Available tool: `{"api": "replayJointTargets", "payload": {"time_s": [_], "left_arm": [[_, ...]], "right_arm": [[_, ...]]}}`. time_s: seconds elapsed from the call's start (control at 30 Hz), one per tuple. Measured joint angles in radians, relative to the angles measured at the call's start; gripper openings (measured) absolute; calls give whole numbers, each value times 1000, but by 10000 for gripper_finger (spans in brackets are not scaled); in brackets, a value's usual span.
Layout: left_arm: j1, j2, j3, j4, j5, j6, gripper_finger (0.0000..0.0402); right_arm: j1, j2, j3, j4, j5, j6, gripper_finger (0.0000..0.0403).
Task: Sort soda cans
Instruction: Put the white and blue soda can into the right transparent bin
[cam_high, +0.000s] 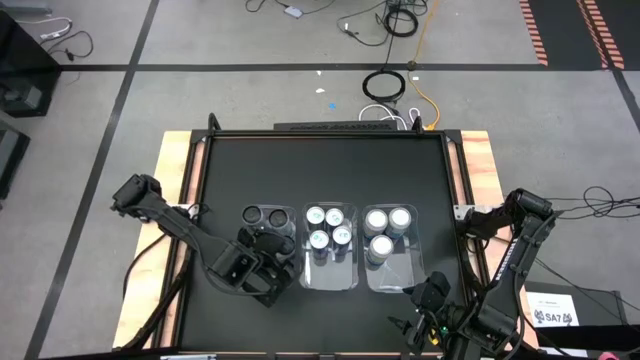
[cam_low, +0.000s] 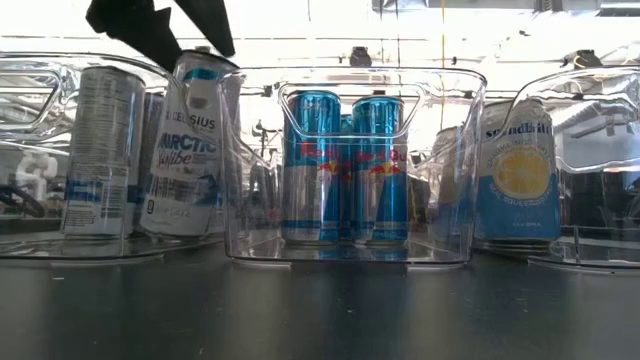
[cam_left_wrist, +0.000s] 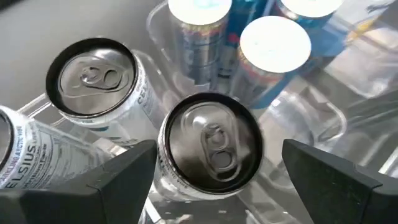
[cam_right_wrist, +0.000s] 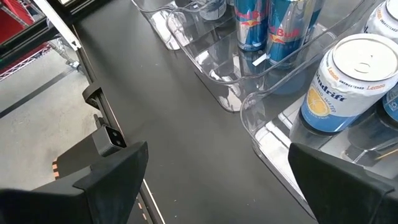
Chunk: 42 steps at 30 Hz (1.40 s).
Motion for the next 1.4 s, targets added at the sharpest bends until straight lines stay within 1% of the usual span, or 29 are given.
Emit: {"api": "replayJointTargets", "payload": {"time_s": [0.1, 0.27, 0.57, 0.63, 0.7, 0.77, 0.9, 1.03, 1.2, 1.27, 1.33, 1.4], "left_arm": [[-1, -19, 18, -26, 1, 5, 357], [-2, -63, 46, -118, 1, -2, 357], [-5, -186, 50, -125, -5, -2, 357], [-14, -212, 50, -112, -5, -2, 357], [-30, -235, 50, -96, -6, -1, 357], [-54, -250, 50, -73, -7, -1, 357], [-115, -259, 51, -42, -11, -1, 357], [-182, -238, 51, -5, -18, -1, 357], [-253, -190, 51, 83, -62, 11, 357], [-272, -167, 51, 136, -64, 36, 357], [-289, -145, 51, 178, -64, 61, 357], [-301, -123, 51, 225, -65, 78, 357]], "right_arm": [[0, 0, 0, 5, 0, 0, 381], [0, 0, 0, 26, 0, 0, 381], [0, 0, 0, 84, -11, 9, 381], [2, 0, 0, 90, -61, 2, 381], [2, 0, 1, 84, -139, 16, 381], [2, 0, 1, 69, -201, 63, 381], [3, 0, 3, 48, -290, 153, 381], [3, 0, 42, -39, -420, 251, 380], [23, 0, 163, -260, -437, 374, 380], [32, 0, 211, -346, -467, 417, 380], [41, -2, 237, -391, -506, 448, 380], [48, -2, 234, -393, -560, 458, 380]]}}
